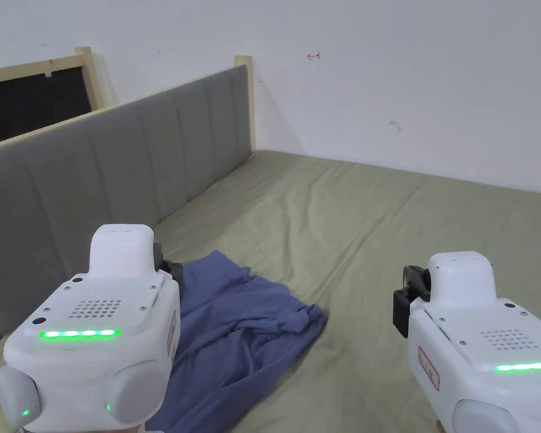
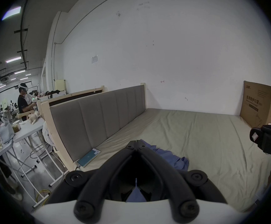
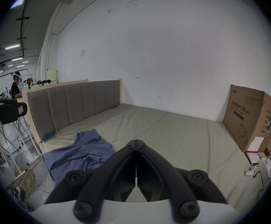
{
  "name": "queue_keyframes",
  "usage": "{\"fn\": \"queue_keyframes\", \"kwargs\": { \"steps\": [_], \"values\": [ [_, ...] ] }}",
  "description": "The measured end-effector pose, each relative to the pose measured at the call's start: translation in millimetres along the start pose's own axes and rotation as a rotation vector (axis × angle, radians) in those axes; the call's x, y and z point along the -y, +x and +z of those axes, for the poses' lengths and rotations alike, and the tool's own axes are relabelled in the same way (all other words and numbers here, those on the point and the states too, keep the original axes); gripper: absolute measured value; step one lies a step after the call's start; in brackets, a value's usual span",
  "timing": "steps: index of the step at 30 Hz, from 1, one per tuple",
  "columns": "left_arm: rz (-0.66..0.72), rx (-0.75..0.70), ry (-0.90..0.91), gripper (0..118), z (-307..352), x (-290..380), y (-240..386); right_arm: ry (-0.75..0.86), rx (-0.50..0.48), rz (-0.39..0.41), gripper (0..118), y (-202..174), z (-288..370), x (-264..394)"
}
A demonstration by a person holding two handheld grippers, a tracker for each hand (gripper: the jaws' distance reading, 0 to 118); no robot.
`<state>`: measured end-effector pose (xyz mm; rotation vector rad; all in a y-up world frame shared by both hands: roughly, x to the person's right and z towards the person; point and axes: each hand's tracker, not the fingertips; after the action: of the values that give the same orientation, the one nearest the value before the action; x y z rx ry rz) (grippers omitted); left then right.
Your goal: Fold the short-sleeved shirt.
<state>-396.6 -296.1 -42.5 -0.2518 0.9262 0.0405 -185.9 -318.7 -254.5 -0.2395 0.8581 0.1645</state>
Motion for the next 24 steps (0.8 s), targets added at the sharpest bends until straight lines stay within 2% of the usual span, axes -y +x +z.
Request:
{"fn": "queue_keyframes", "kwargs": {
  "steps": [3,7,8,9,10,13,14,15,20,22,24],
  "values": [
    [0.018,0.012,-0.045,0,-18,9,-2,-0.022,-0.005,0.002,0,-2,-7,5],
    [0.046,0.091,-0.234,0,-68,30,-1,-0.064,-0.011,-0.011,0,-1,-20,13],
    [0.049,0.112,-0.3,5,-84,37,0,-0.075,-0.01,-0.011,0,0,-23,15],
    [0.083,0.155,-0.377,26,-103,45,0,-0.088,-0.008,-0.011,0,0,-27,18],
    [0.126,0.206,-0.459,68,-122,55,0,-0.099,-0.005,-0.01,0,1,-30,21],
    [0.2,0.284,-0.609,95,-162,82,8,-0.137,0.007,-0.012,0,5,-39,32],
    [0.193,0.282,-0.644,110,-171,89,12,-0.153,0.015,-0.013,0,7,-42,35],
    [0.198,0.267,-0.643,113,-181,97,16,-0.171,0.023,-0.014,0,10,-45,39],
    [0.1,0.213,-0.717,111,-218,124,42,-0.258,0.064,-0.045,0,29,-60,59],
    [0.106,0.225,-0.759,110,-235,139,49,-0.281,0.078,-0.055,0,36,-64,66],
    [0.129,0.219,-0.844,105,-254,159,54,-0.302,0.098,-0.056,0,42,-67,72]
  ]
}}
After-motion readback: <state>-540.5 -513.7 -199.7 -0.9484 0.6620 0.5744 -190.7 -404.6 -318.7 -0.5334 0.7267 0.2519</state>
